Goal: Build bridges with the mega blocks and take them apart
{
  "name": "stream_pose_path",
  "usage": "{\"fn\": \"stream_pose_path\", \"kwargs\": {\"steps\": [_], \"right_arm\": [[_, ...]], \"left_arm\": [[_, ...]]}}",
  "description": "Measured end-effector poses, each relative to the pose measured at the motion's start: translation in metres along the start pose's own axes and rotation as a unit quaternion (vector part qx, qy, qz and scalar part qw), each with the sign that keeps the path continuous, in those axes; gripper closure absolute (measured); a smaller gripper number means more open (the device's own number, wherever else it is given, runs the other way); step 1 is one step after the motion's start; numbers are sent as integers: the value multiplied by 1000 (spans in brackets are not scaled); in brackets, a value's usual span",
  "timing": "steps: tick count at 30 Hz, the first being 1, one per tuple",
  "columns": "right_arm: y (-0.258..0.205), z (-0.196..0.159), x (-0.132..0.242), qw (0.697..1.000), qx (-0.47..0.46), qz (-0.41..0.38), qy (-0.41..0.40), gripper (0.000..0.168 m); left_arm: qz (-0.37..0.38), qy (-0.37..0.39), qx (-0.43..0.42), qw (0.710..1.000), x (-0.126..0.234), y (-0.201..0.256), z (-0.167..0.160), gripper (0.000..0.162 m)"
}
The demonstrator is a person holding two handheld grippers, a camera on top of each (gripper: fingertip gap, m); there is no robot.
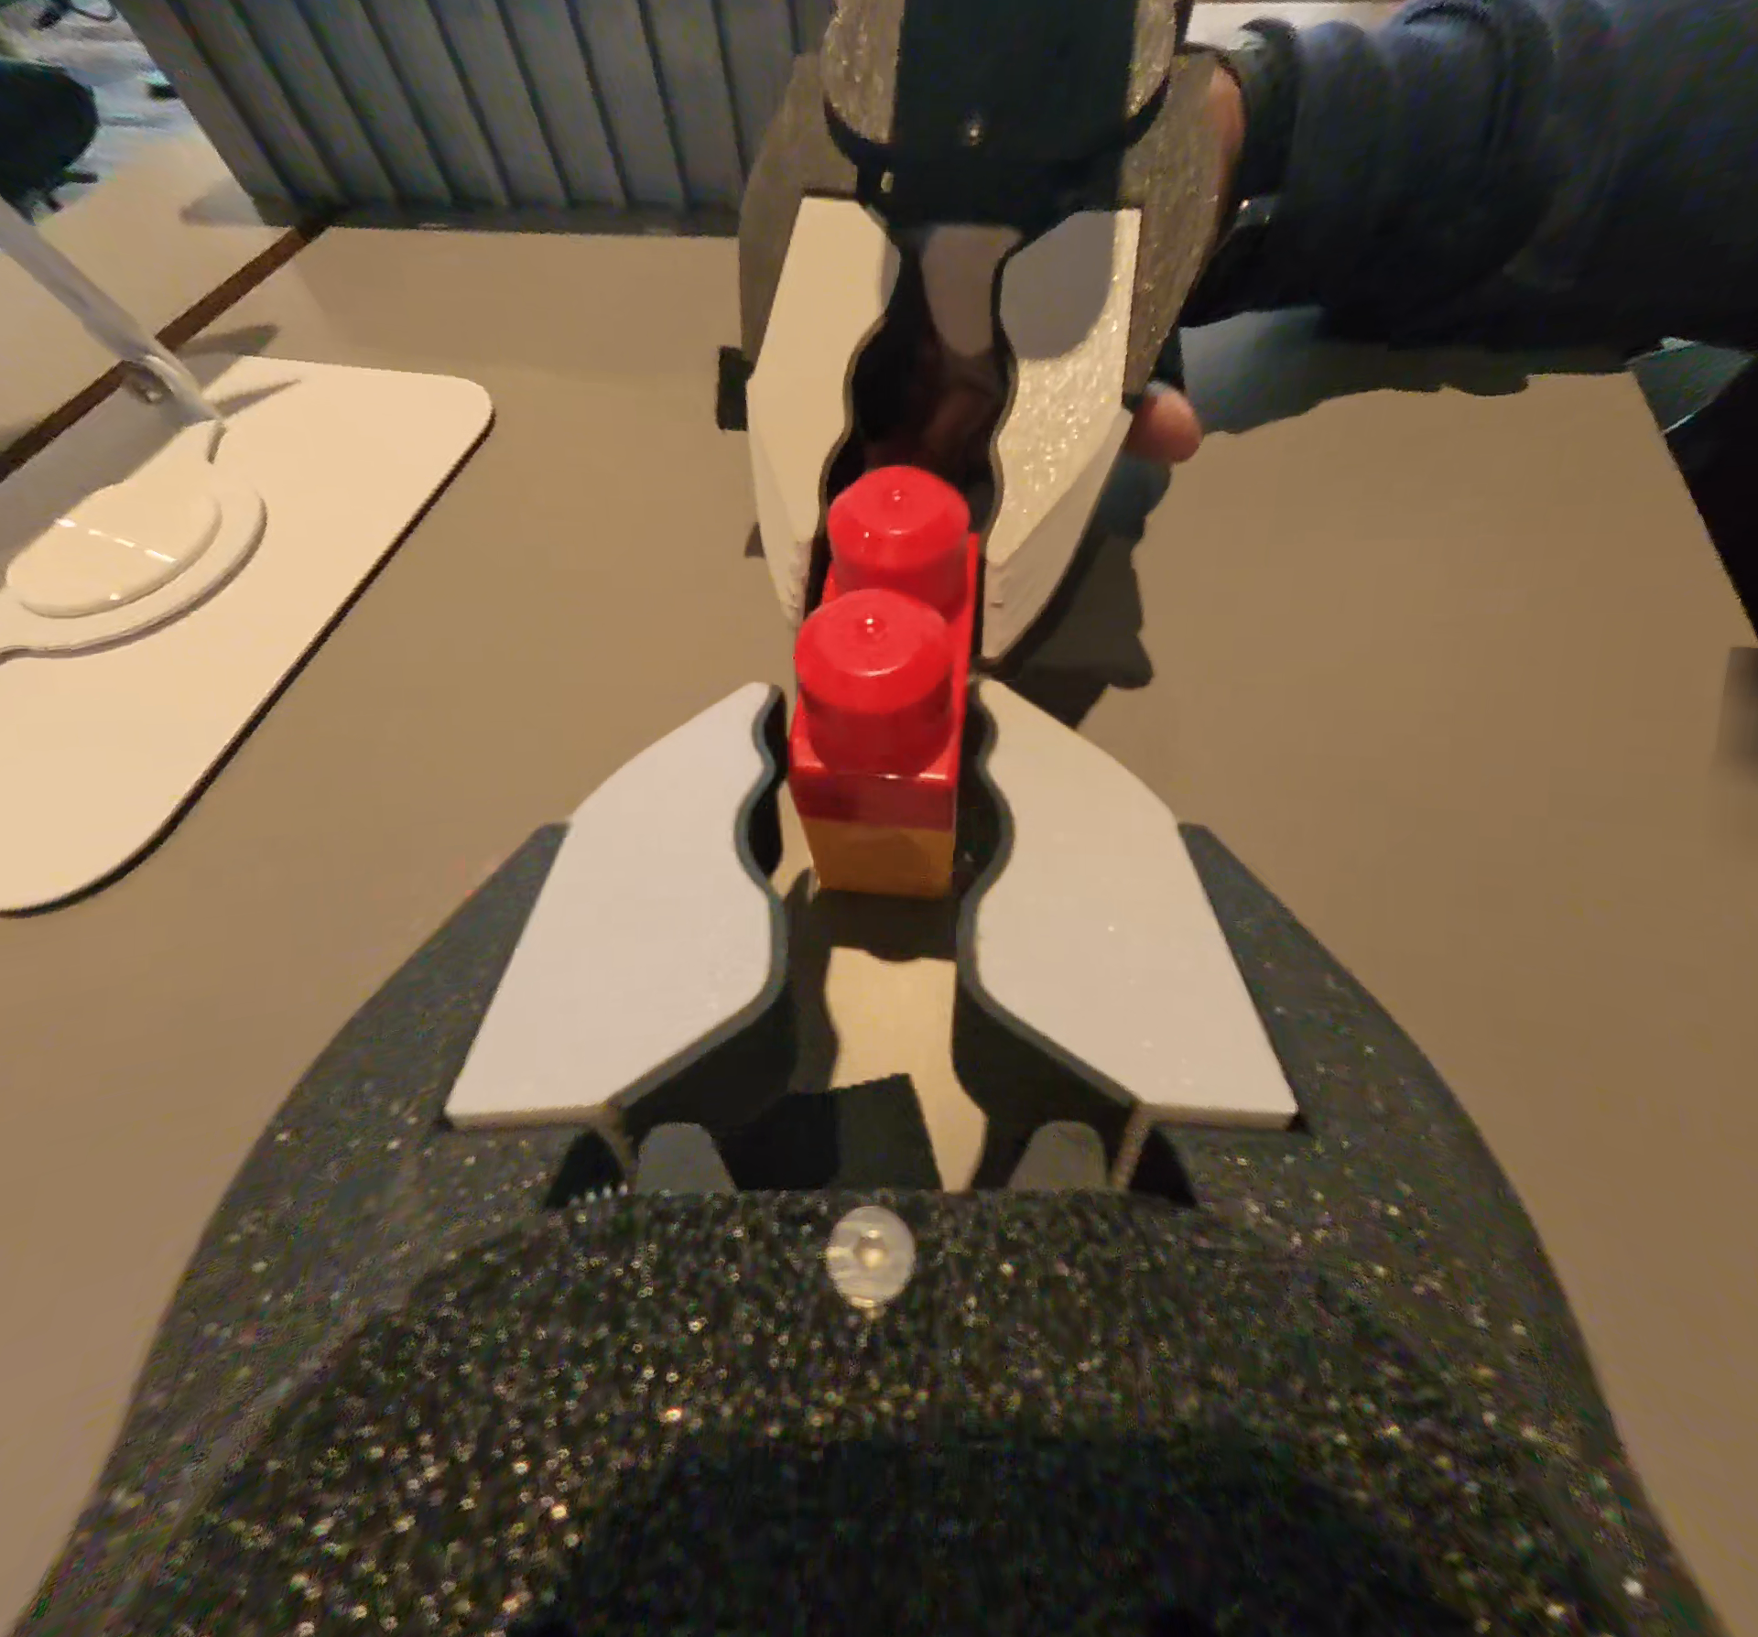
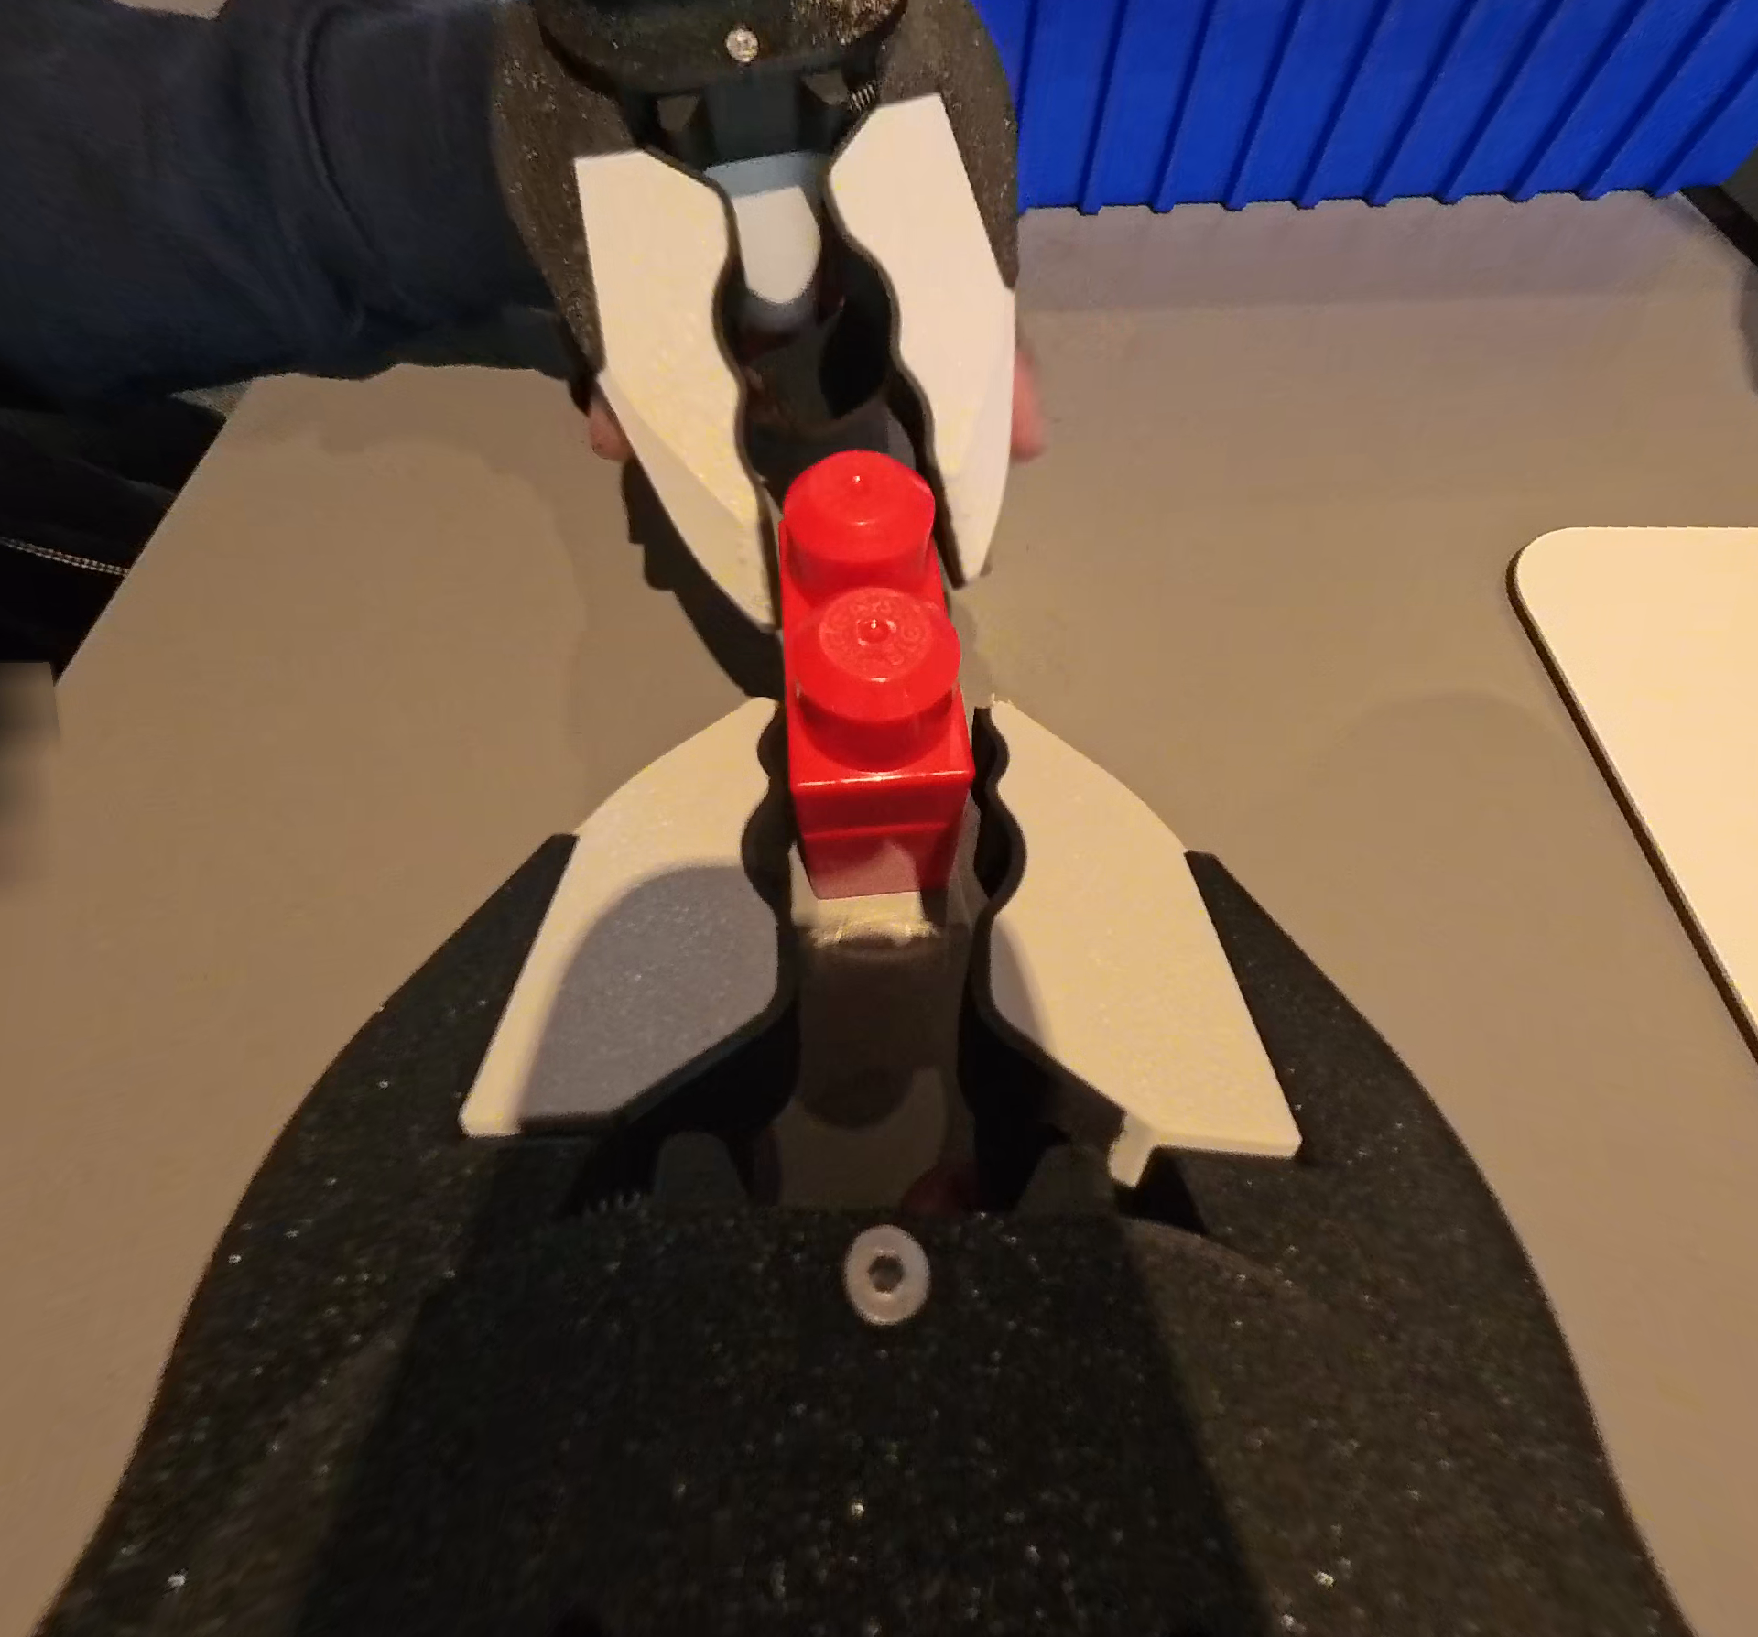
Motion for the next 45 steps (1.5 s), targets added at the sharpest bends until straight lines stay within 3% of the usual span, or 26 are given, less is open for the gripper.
{"fn": "stream_pose_path", "kwargs": {"steps": [14,20,25,29,34,37,40,42,45], "right_arm": [[0,0,1,1000,-4,2,0,131],[3,1,6,1000,-17,-5,13,132],[12,33,40,990,-79,3,116,132],[24,68,97,969,-101,-40,223,132],[55,88,232,928,-78,-244,270,132],[110,50,330,883,-104,-431,157,132],[167,-12,402,841,-175,-511,37,132],[201,-38,433,817,-194,-543,-6,132],[244,-66,447,792,-195,-572,-87,132]], "left_arm": [[16,-1,-25,1000,0,2,1,126],[98,141,1,985,34,-16,29,122],[152,161,29,975,48,-32,27,125],[173,137,23,975,45,-36,22,127],[177,108,-6,978,37,-31,19,128],[172,84,-20,981,30,-28,16,128],[162,59,-31,984,23,-26,13,128],[158,44,-38,986,19,-24,10,128],[153,29,-47,987,15,-23,8,129]]}}
Point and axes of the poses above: each gripper's, where its closed fingertips meet, x back along the fingers, z out of its top, y = z × x across the jaws, the point moved 1 cm from there along x, back along the fingers, and after that the axes turned 11 degrees about -x, right-handed, at the moved point
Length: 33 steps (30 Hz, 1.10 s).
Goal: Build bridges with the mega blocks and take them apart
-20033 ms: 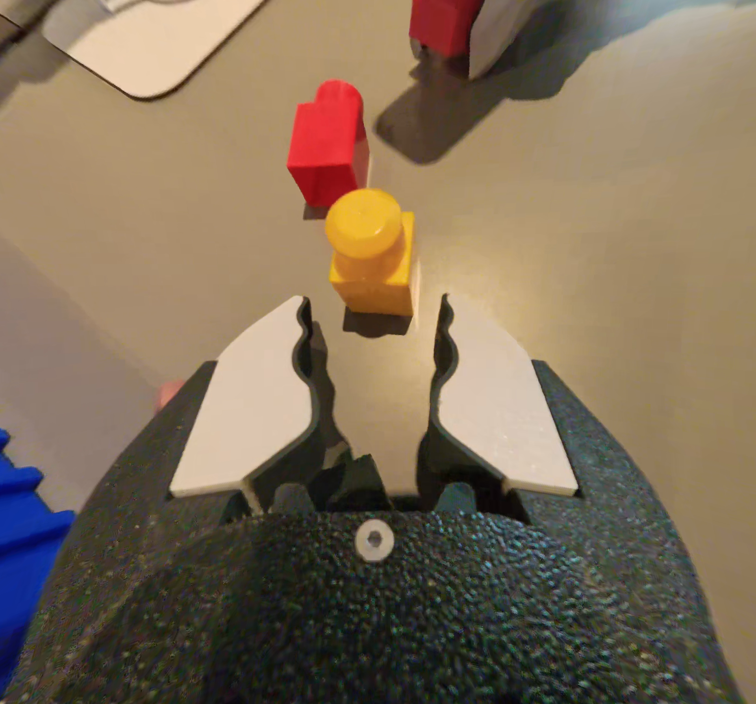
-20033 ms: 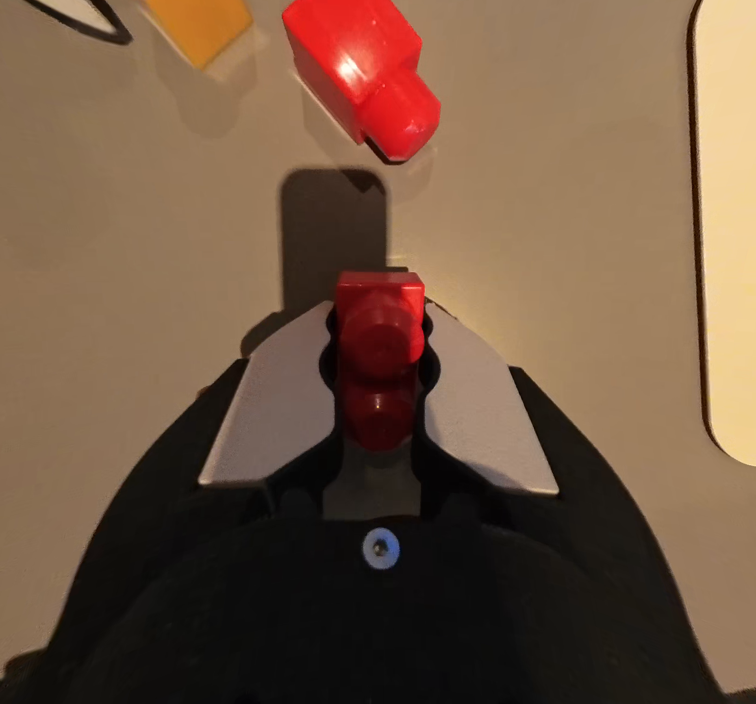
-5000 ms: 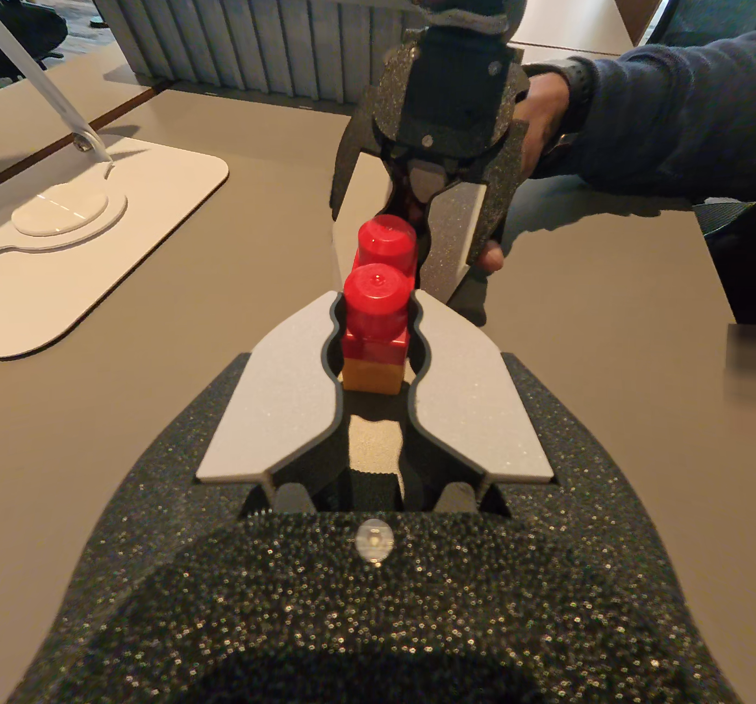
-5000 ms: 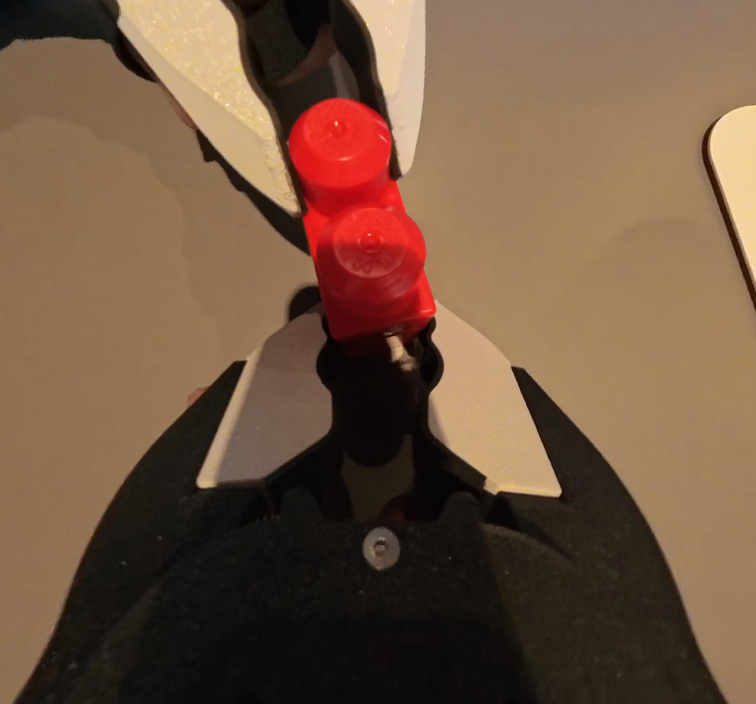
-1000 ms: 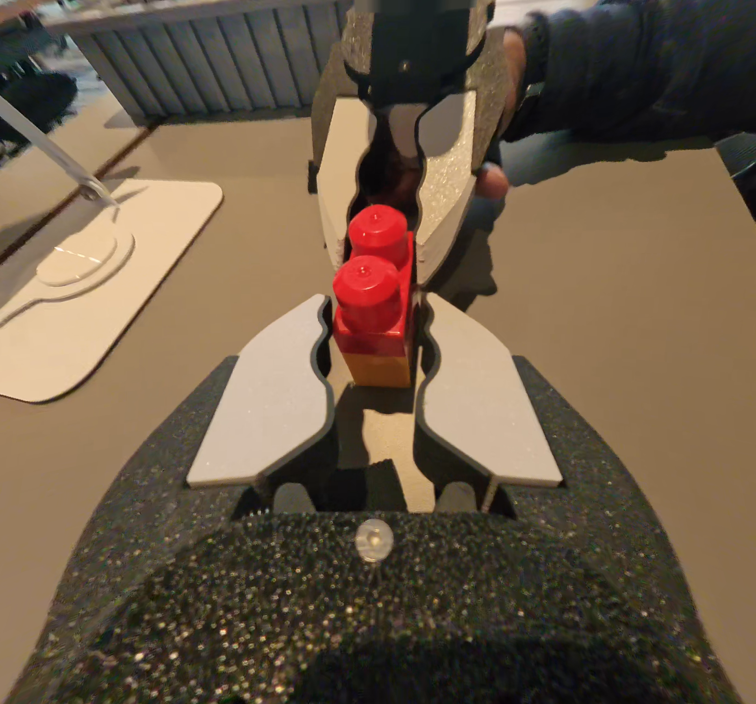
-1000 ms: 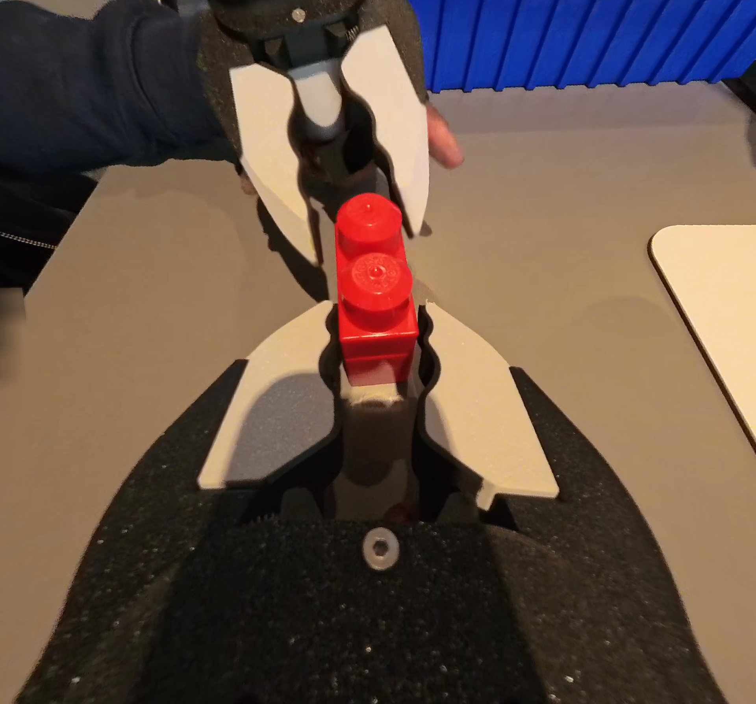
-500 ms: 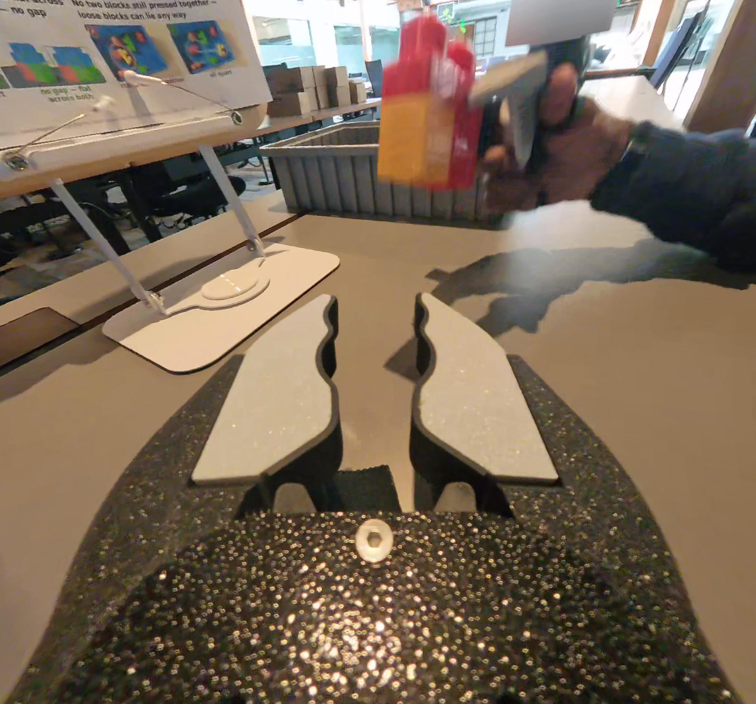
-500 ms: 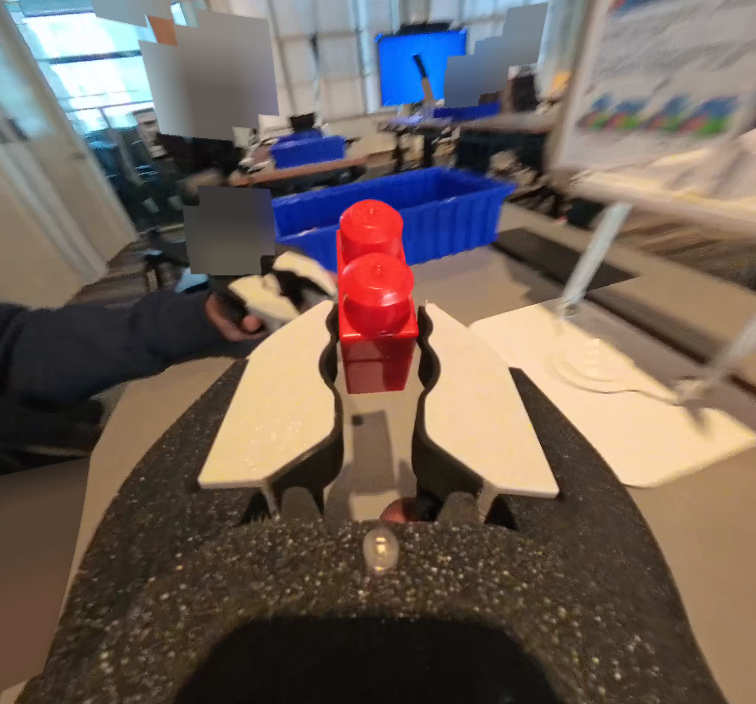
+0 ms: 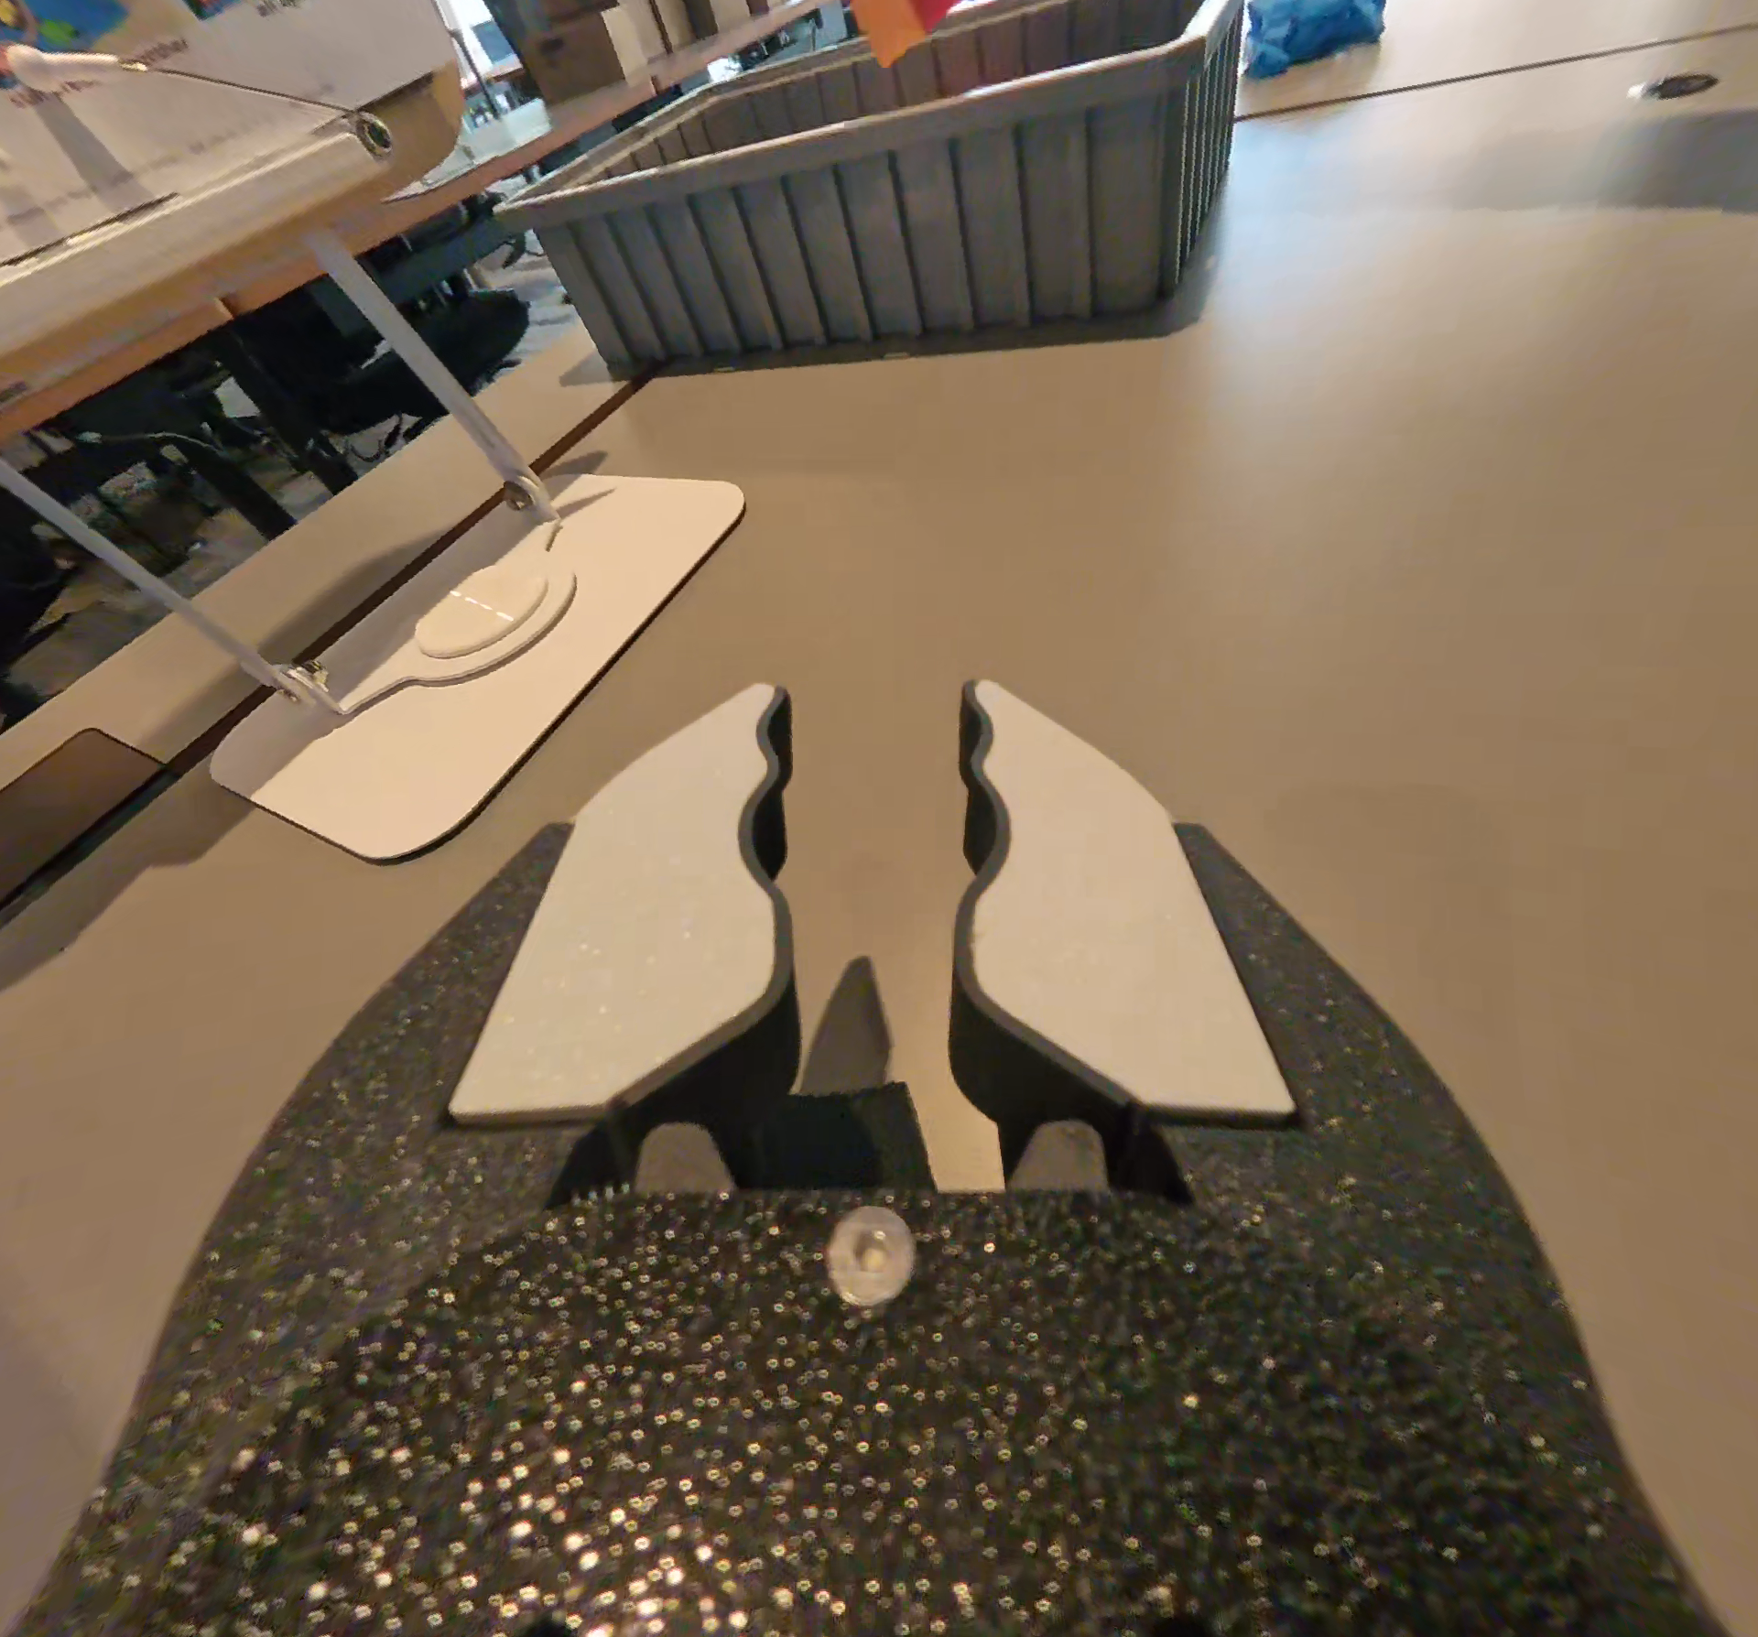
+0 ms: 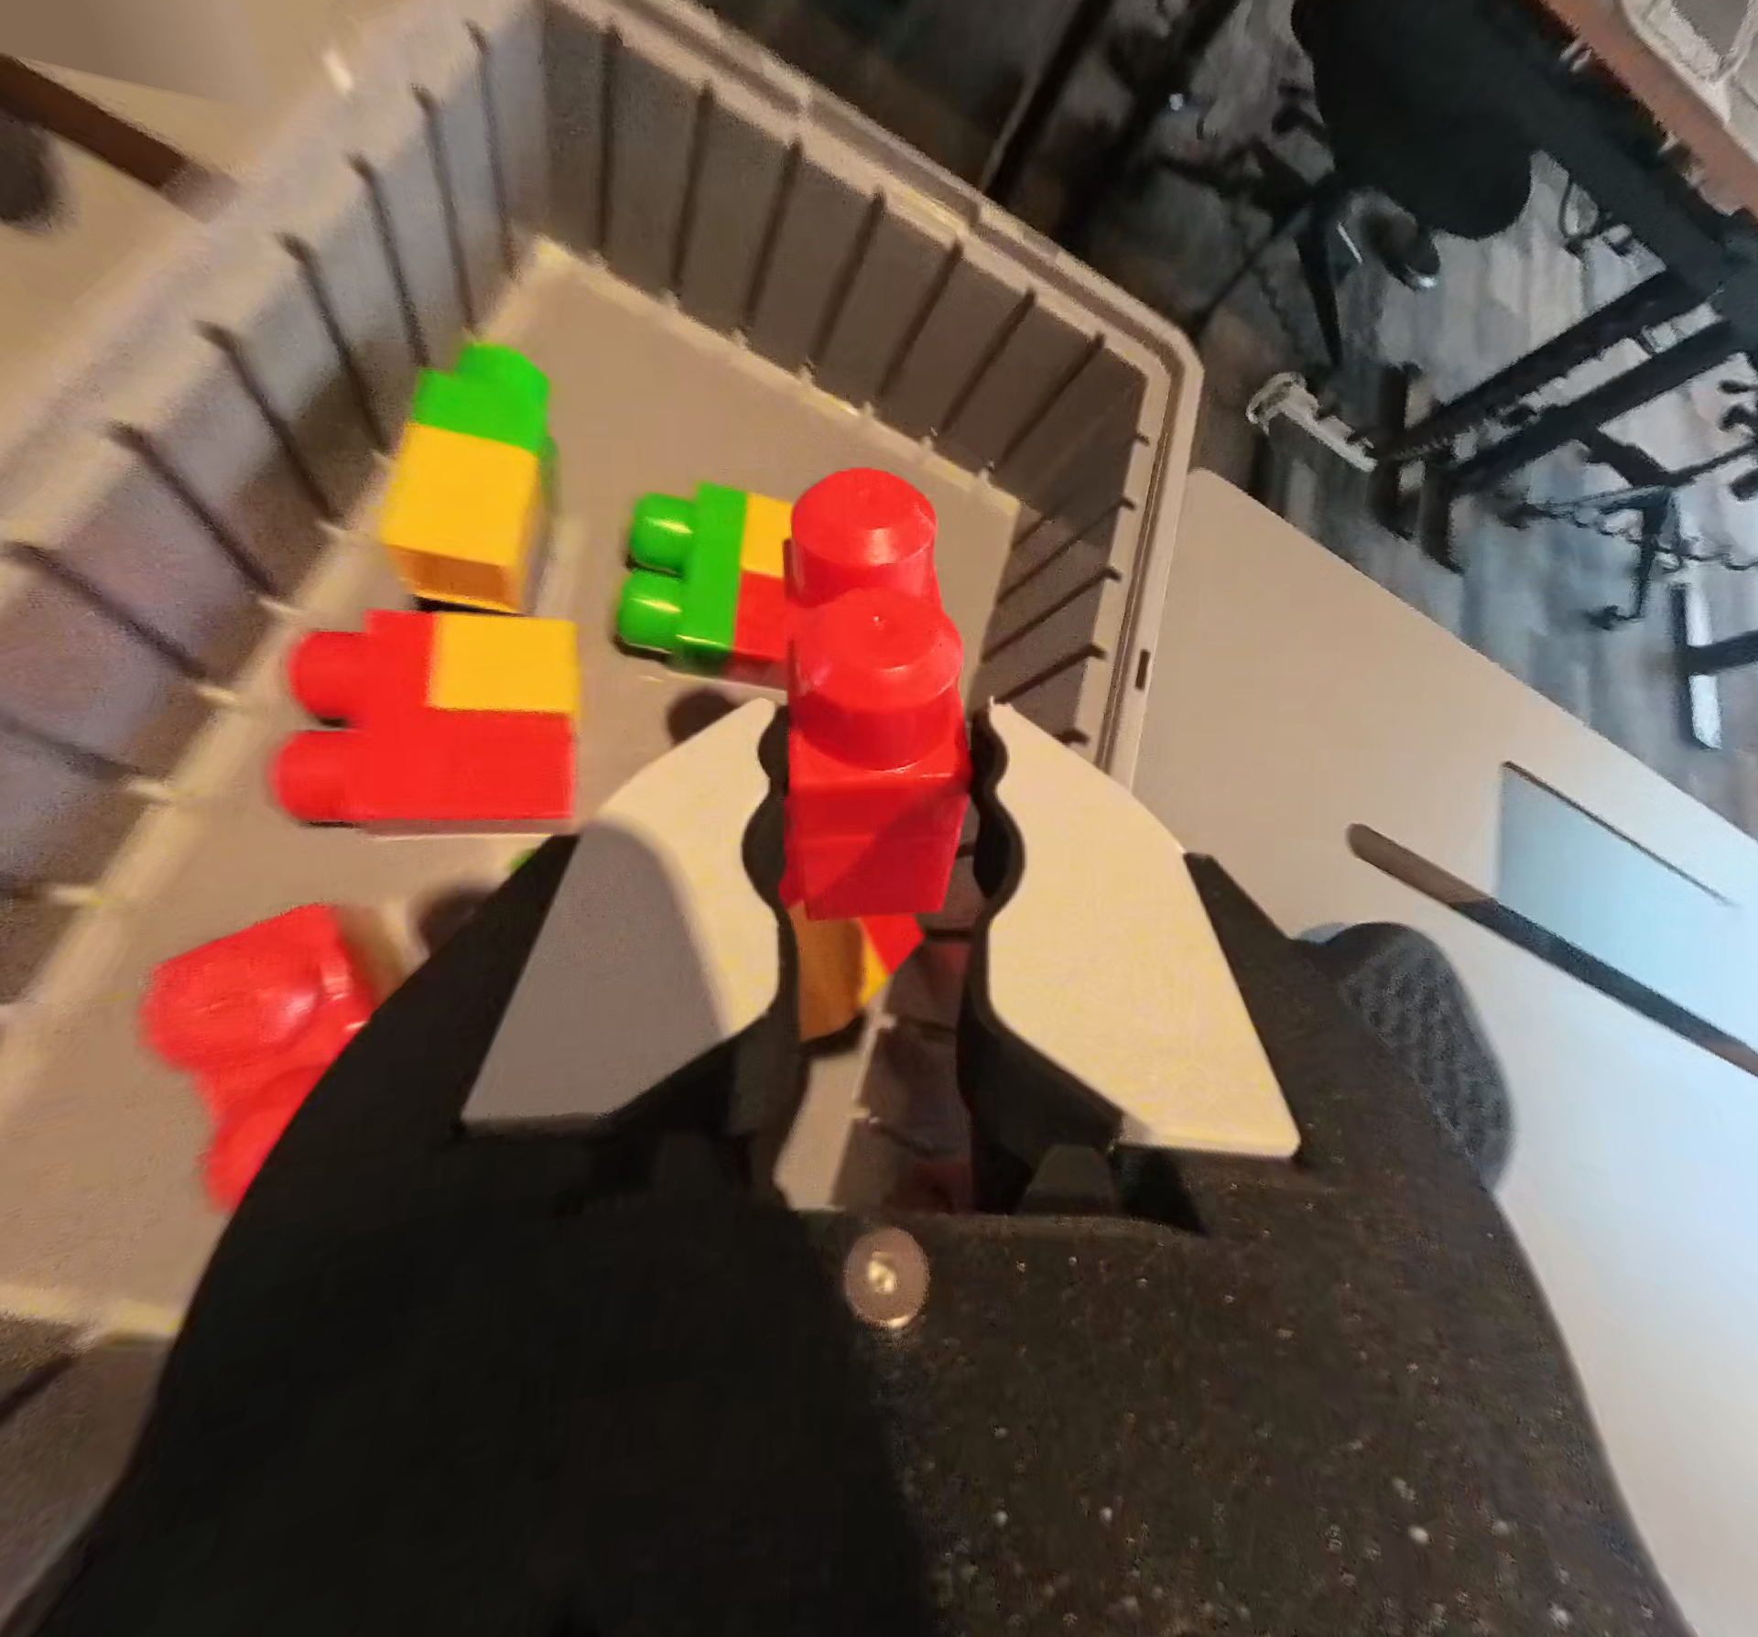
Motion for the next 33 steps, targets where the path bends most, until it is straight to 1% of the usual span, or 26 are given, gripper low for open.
{"fn": "stream_pose_path", "kwargs": {"steps": [2,5,8,10,11,12,14,16,18,20,22,24,26,28,30,31,33], "right_arm": [[9,-8,-30,997,46,-35,-52,132],[19,-26,-68,983,98,-89,-130,132],[21,-41,-89,967,127,-120,-183,131],[19,-48,-95,965,118,-122,-201,131],[18,-47,-95,967,111,-121,-196,130],[16,-44,-94,971,98,-113,-187,126],[10,-37,-87,981,61,-81,-167,104],[3,-29,-75,988,19,-41,-146,93],[0,-13,-57,994,-7,-20,-103,89],[-11,8,-30,998,-38,18,-40,87],[-43,38,7,991,-78,101,47,90],[-95,64,54,970,-80,189,128,98],[-162,72,95,953,-31,248,171,102],[-237,61,120,941,46,283,181,105],[-307,40,125,932,120,291,180,109],[-337,28,118,930,156,282,177,110],[-385,0,92,927,228,248,165,109]], "left_arm": [[3,-1,-2,1000,0,-1,0,129],[15,16,2,1000,4,-4,3,130],[25,41,12,999,10,-8,7,130],[27,49,20,998,12,-10,8,130],[25,50,23,998,12,-10,8,130],[24,48,23,998,12,-10,8,130],[19,42,17,999,10,-8,7,130],[15,30,8,999,7,-5,6,130],[11,16,-1,1000,4,-2,3,130],[10,2,-16,1000,2,1,1,130],[11,-16,-30,999,0,3,-3,130],[15,-27,-38,999,-2,4,-5,129],[17,-32,-40,999,-2,4,-6,129],[24,-32,-39,998,-2,2,-6,128],[34,-24,-31,999,0,-1,-4,127],[38,-13,-23,999,3,-3,-1,127],[54,13,-6,998,12,-8,8,127]]}}
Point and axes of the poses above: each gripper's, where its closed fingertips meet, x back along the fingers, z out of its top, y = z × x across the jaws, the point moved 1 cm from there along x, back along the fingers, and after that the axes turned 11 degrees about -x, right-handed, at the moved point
